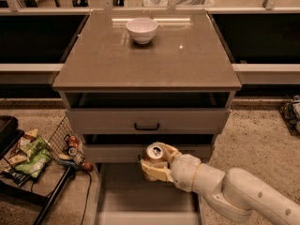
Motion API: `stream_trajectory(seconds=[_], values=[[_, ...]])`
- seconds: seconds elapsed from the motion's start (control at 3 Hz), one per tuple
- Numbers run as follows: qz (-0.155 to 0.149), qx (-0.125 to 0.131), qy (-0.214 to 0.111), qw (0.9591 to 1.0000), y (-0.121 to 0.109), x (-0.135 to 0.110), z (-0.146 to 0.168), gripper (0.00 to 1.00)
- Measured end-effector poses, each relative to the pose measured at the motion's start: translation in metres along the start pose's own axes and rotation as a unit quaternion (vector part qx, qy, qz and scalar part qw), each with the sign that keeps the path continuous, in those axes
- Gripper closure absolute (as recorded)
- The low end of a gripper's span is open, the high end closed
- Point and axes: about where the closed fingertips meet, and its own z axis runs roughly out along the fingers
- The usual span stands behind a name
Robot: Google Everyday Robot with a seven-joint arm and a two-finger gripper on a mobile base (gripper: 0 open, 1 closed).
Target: Place orange can into bottom drawer
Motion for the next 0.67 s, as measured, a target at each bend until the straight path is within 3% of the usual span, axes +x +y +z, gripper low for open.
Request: stream_trajectory(seconds=[0.33, 0.67], values=[[0.013, -0.026, 0.017, 0.9994, -0.002, 0.048, 0.029, 1.00], [-0.002, -0.080, 0.035, 0.9962, -0.009, 0.136, 0.077, 1.00]])
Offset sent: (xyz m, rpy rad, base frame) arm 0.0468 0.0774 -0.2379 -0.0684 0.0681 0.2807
